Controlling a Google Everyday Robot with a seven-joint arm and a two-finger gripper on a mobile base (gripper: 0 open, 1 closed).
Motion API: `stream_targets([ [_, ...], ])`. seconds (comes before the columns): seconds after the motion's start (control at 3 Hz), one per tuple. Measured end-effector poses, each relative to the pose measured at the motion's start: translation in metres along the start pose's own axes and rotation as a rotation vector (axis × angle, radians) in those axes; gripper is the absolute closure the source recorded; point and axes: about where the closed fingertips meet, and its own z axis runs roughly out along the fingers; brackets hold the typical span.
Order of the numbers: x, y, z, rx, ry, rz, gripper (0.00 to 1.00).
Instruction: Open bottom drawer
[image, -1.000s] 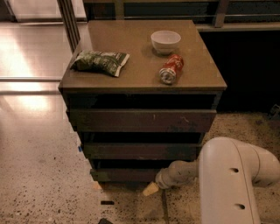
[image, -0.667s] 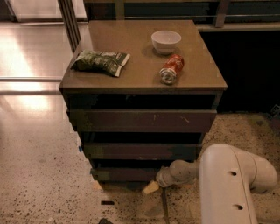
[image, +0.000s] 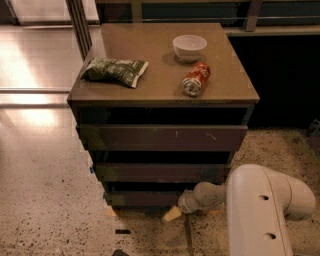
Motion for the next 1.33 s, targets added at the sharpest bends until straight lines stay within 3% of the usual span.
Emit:
stream_targets([
  [0.67,-0.039,-0.014,-0.008,0.047,-0.077,-0.073,0.00],
  [1.0,-0.037,-0.029,0.029,0.001,-0.007,-0.069,0.00],
  [1.33,-0.034,-0.027,0.033,-0.010,0.007,-0.070,0.00],
])
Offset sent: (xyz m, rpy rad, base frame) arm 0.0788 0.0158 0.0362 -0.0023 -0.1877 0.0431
